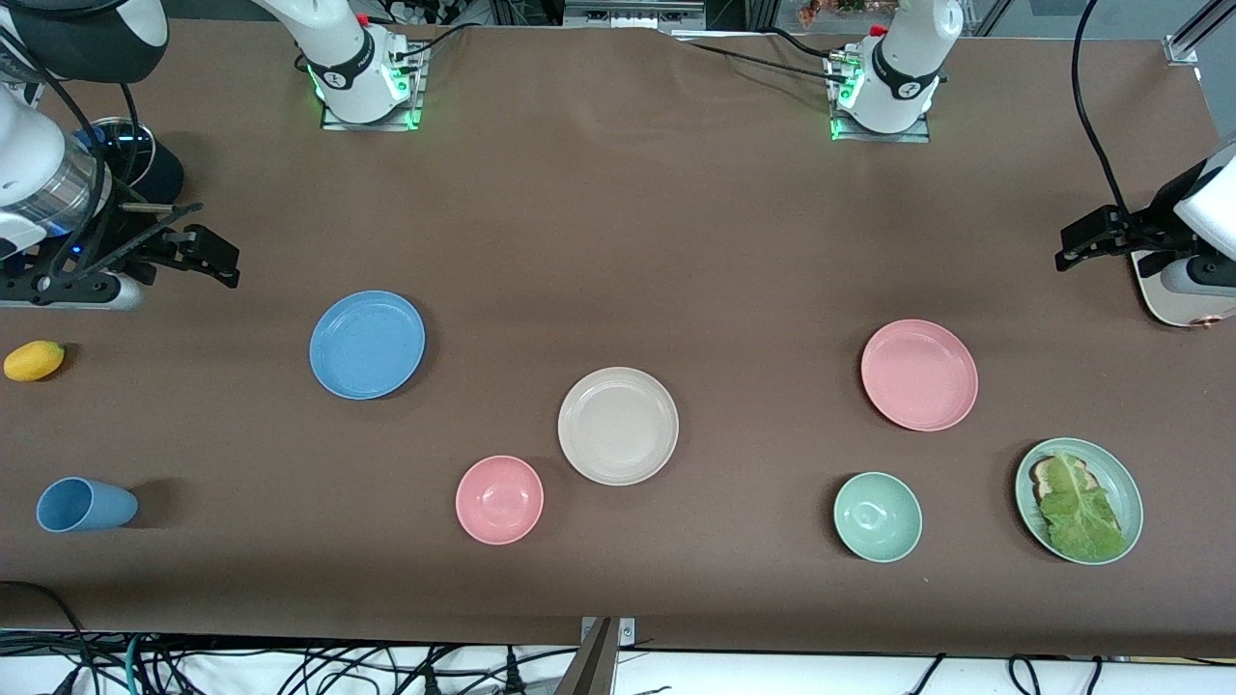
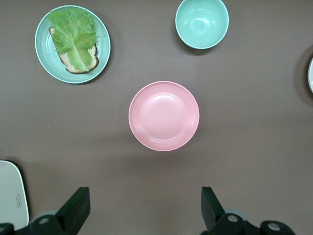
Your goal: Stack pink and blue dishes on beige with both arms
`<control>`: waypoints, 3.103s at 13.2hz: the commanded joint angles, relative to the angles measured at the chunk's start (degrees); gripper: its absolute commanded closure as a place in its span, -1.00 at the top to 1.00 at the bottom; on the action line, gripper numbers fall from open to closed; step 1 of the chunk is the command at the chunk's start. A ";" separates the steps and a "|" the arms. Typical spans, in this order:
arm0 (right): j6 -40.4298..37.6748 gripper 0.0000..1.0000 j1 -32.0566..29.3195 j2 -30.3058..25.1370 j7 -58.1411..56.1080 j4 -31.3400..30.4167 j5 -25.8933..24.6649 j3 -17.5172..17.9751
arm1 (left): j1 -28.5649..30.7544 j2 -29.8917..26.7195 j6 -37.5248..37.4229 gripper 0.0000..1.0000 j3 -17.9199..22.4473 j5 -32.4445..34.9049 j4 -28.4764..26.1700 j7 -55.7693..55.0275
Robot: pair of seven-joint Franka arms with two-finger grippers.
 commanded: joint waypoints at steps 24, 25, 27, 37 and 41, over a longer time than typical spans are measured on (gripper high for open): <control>1.80 1.00 -2.03 0.29 -5.73 -0.14 0.19 -1.50 | -0.24 0.45 0.03 1.00 0.23 -1.33 0.87 0.79; 1.80 1.00 -2.03 0.29 -5.73 -0.14 0.11 -1.50 | -0.24 0.45 0.03 1.00 0.23 -1.33 0.87 0.79; 1.80 1.00 -2.03 0.29 -5.73 -0.14 0.10 -1.50 | -0.24 0.45 0.03 1.00 0.23 -1.33 0.87 0.79; 1.80 1.00 -2.03 0.29 -5.73 -0.14 0.10 -1.50 | -0.24 0.45 0.03 1.00 0.23 -1.24 0.87 0.79; 1.88 1.00 -2.03 0.38 -5.73 -0.14 0.02 -1.50 | -0.15 1.59 -0.06 1.00 0.23 -1.24 0.87 1.32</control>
